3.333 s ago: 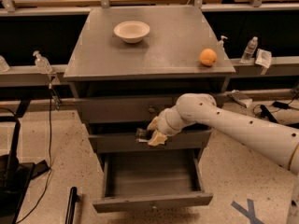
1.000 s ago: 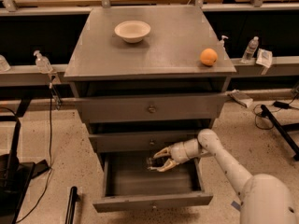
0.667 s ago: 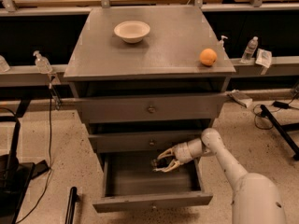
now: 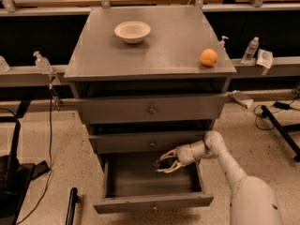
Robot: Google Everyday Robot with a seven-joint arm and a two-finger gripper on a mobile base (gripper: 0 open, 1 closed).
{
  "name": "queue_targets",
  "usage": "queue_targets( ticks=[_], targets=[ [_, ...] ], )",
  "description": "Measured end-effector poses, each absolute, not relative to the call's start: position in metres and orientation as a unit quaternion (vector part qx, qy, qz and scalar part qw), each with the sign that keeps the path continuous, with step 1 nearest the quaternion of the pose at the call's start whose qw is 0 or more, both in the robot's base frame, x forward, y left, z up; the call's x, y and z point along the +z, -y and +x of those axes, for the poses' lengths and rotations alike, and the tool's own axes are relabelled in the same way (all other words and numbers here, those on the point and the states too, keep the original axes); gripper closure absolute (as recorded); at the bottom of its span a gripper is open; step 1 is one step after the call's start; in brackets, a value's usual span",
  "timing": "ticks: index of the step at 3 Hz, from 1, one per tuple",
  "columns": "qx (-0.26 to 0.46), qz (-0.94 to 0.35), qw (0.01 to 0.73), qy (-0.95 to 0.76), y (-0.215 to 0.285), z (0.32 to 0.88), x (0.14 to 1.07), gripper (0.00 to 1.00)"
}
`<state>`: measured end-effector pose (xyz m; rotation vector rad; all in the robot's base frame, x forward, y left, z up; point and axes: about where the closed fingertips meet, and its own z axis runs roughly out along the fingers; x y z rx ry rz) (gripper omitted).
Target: Place rxbar chocolate into bottom drawer
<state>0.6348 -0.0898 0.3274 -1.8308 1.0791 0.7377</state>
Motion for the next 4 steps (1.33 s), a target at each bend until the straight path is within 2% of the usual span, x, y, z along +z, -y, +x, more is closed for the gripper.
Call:
queue_targets(
  ticks=[1,2,4],
  targets=[
    [0.248,-0.711,0.482,-0.447,0.124,0.633,0.286,1.00],
    [0.233,-0.708,0.500,-0.441,0.140,0.630,0.264,1.00],
    [0.198,-0.754,0.431,-0.455,0.136,0.640,0.216,1.00]
  ],
)
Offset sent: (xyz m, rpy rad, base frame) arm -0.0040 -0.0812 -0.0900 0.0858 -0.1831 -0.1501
